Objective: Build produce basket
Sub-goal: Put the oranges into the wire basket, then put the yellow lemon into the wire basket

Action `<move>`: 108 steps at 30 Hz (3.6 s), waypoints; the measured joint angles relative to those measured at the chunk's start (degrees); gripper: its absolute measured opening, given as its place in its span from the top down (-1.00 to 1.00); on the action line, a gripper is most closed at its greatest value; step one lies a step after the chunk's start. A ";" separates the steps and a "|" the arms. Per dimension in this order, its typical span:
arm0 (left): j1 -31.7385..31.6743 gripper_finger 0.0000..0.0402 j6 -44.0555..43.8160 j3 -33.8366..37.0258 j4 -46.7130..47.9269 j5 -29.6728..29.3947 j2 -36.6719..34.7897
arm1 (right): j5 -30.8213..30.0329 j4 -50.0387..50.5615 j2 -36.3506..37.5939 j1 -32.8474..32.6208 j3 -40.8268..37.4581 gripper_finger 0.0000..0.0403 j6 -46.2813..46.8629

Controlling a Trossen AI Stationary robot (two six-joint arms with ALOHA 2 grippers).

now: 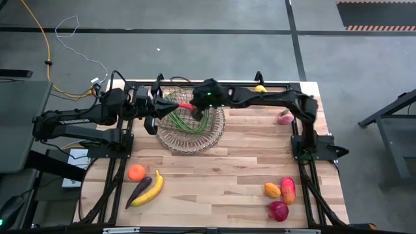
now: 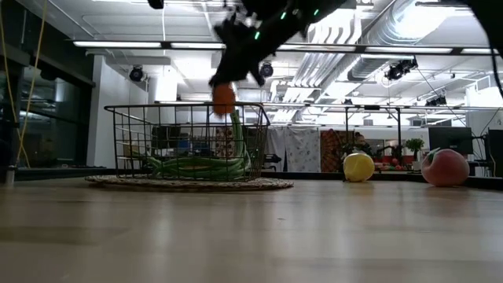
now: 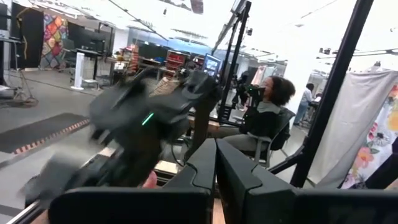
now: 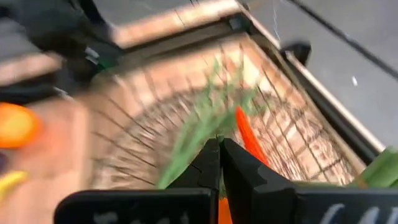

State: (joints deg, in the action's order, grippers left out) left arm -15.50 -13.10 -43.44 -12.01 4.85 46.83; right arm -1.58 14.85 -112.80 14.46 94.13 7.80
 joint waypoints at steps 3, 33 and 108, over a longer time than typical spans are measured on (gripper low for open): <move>0.25 1.00 0.63 0.00 0.07 -0.06 0.00 | -2.15 0.84 -4.41 0.97 1.97 1.00 2.17; 0.23 1.00 2.23 0.00 2.13 -4.08 0.00 | -2.78 4.37 -9.35 1.64 4.11 0.32 4.74; 0.18 1.00 3.27 -0.02 4.47 -0.12 -0.01 | -2.28 -30.27 58.78 -9.01 -51.76 -0.04 14.44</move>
State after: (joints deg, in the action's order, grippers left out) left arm -15.31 -9.83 -43.46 -7.54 4.73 46.82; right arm -3.86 -15.42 -54.02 5.45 42.37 22.24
